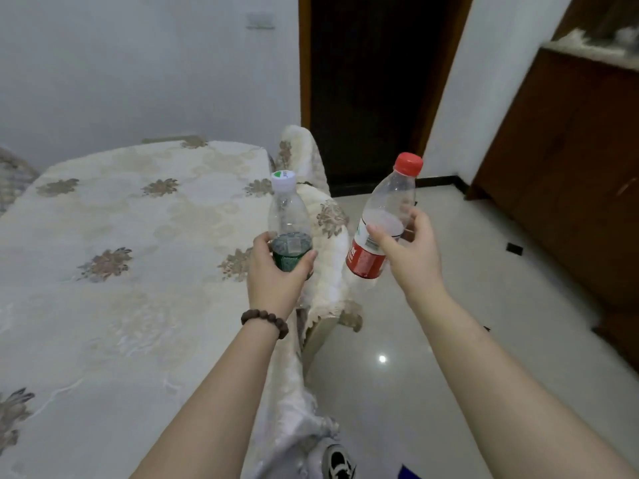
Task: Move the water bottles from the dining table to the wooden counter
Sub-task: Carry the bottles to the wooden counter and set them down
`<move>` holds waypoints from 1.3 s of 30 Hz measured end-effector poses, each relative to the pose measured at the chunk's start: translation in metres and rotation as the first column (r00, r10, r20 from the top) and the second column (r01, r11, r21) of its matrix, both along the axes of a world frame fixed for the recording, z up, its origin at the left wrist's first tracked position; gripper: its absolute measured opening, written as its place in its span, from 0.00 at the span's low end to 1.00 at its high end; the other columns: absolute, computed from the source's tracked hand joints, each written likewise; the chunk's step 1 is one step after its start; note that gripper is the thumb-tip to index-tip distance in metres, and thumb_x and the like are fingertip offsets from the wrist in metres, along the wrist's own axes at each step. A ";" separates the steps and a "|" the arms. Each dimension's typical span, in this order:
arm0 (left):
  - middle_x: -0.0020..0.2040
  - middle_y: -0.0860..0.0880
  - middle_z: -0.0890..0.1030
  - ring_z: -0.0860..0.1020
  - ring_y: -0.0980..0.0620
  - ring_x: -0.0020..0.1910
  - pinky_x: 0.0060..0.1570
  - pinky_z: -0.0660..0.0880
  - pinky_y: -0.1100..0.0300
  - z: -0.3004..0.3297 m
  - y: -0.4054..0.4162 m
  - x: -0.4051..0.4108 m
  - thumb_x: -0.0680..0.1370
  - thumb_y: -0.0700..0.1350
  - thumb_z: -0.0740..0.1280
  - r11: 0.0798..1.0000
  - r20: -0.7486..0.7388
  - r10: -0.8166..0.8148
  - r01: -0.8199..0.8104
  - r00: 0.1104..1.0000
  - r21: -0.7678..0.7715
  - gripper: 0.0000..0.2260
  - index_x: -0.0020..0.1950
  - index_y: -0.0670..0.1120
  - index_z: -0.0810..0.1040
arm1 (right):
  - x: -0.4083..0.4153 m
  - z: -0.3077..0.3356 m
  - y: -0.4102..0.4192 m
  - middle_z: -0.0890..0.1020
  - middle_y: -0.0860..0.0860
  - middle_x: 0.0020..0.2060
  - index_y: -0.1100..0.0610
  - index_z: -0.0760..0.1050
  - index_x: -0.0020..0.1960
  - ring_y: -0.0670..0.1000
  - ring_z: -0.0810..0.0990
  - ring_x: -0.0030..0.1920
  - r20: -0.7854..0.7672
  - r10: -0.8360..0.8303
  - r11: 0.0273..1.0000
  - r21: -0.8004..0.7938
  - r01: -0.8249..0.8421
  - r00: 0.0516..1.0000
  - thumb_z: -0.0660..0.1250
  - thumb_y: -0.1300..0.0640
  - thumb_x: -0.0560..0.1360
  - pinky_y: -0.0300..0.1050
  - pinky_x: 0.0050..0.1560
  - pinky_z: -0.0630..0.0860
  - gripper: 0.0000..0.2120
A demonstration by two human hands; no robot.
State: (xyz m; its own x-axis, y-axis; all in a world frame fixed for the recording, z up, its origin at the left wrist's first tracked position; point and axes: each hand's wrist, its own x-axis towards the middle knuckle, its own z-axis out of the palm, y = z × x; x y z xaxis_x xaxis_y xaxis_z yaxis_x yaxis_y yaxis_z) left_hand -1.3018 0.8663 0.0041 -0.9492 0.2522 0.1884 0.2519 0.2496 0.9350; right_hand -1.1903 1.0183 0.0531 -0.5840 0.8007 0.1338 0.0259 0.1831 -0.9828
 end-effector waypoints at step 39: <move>0.52 0.57 0.75 0.76 0.54 0.50 0.53 0.75 0.56 -0.040 0.421 0.716 0.68 0.53 0.74 -0.069 0.118 -0.992 0.988 -0.053 -0.141 0.24 0.56 0.58 0.64 | 0.757 -0.068 0.155 0.75 0.45 0.53 0.51 0.69 0.64 0.48 0.76 0.52 0.195 -0.981 -0.025 -0.065 0.998 -0.012 0.74 0.53 0.70 0.41 0.49 0.72 0.26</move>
